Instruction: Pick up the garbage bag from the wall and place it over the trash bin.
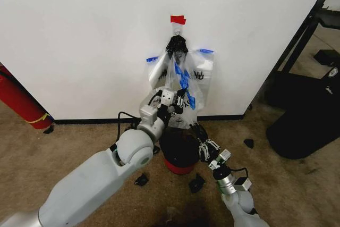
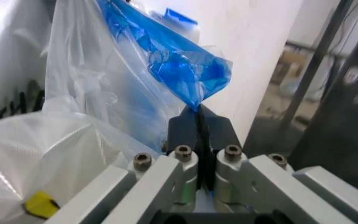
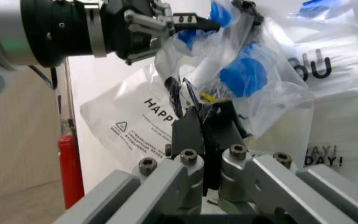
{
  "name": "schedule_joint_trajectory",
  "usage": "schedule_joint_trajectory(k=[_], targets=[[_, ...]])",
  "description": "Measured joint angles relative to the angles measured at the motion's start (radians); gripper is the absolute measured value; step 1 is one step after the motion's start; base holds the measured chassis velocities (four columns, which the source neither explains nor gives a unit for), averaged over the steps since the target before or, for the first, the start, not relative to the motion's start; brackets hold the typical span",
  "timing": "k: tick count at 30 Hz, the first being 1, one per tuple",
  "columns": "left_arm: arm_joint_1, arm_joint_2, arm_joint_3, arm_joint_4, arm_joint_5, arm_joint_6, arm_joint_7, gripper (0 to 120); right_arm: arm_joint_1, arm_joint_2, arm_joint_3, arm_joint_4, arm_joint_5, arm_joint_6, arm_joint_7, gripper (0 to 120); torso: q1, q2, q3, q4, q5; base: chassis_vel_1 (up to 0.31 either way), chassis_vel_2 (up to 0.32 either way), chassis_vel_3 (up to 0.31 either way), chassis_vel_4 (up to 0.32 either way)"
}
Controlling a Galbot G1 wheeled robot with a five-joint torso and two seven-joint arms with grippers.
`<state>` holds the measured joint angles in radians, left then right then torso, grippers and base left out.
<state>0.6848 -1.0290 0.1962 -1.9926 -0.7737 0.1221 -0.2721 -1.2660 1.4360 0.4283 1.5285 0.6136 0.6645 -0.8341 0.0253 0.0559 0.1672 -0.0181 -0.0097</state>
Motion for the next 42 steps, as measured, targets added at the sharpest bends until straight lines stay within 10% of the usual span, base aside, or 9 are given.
schedule_joint_trajectory(k=[14, 29, 42], targets=[[0.027, -0.021, -0.06, 0.056, -0.014, -0.084, 0.058, 50, -0.023, 0.009, -0.001, 0.027, -0.014, 0.002, -0.001, 0, 0.0, 0.0, 0.0, 0.0, -0.0001, 0.0, 0.0, 0.0, 0.0], [0.068, 0.009, -0.086, 0.038, 0.037, -0.083, 0.08, 0, -0.009, 0.012, -0.001, 0.013, -0.018, 0.004, 0.001, 0, 0.0, 0.0, 0.0, 0.0, 0.0, 0.0, 0.0, 0.0, 0.0], [0.073, 0.047, -0.062, 0.035, 0.315, -0.041, 0.103, 30, -0.021, 0.019, -0.005, 0.037, -0.036, 0.012, -0.01, 0, 0.0, 0.0, 0.0, 0.0, 0.0, 0.0, 0.0, 0.0, 0.0]])
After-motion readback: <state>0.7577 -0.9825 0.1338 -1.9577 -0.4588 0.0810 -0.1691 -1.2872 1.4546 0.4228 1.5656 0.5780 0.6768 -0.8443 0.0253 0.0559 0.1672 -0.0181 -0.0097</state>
